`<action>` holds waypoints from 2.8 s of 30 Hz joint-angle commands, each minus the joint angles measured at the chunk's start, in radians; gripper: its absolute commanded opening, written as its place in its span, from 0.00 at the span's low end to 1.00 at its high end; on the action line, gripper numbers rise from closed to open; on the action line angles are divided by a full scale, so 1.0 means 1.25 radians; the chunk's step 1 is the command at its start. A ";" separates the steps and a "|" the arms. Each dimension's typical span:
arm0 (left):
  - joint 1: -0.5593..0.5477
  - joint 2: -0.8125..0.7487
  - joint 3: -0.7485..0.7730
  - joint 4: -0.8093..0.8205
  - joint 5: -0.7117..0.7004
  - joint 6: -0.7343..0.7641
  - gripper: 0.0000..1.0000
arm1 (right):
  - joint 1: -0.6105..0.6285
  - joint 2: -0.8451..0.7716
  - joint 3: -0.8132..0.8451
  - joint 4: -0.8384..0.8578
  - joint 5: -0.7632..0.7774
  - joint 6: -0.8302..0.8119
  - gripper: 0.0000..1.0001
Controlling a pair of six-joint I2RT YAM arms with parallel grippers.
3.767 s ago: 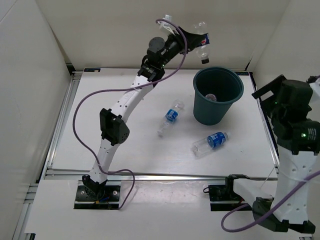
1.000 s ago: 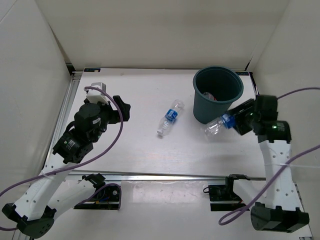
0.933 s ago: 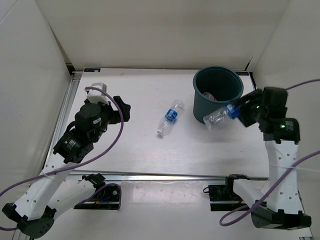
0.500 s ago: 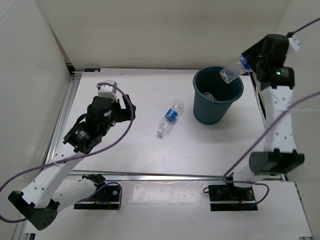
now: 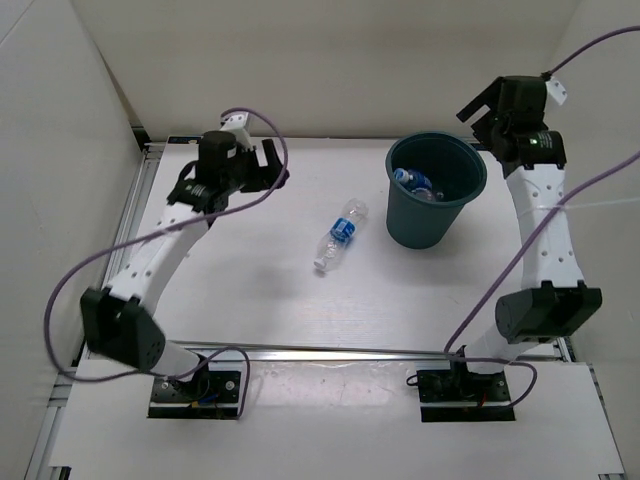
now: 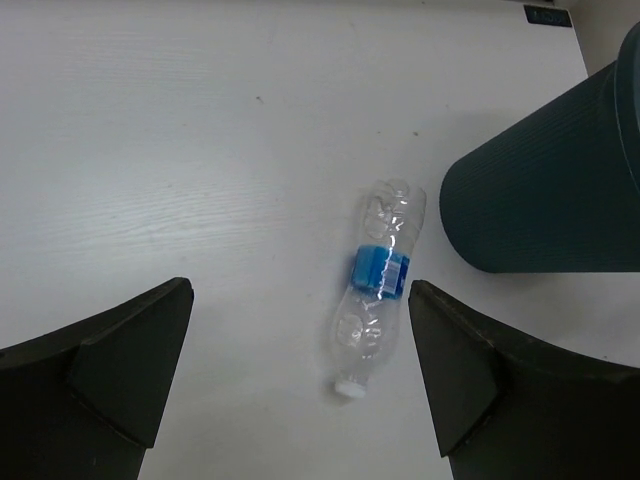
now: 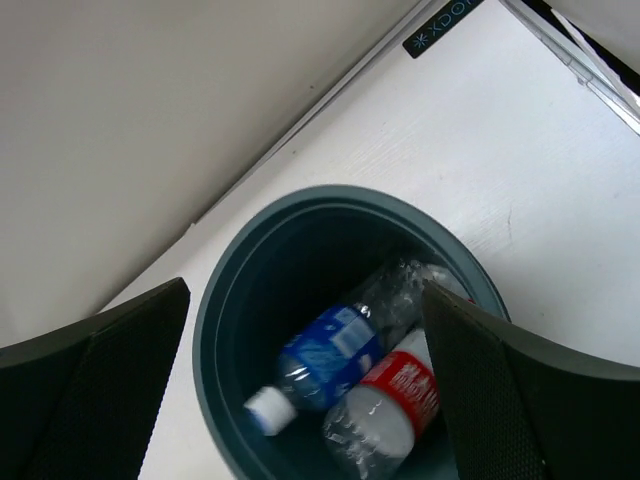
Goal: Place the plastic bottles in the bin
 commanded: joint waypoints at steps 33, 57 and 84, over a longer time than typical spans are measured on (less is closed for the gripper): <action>-0.189 0.676 0.279 0.091 0.369 0.090 0.86 | -0.040 -0.407 -0.352 -0.067 0.005 -0.023 1.00; -0.084 0.574 0.857 0.477 0.153 -0.309 0.42 | -0.040 -0.500 -0.438 -0.150 0.129 0.082 1.00; -0.285 0.799 0.906 0.571 0.059 -0.403 0.56 | -0.040 -0.749 -0.523 -0.262 0.108 0.125 1.00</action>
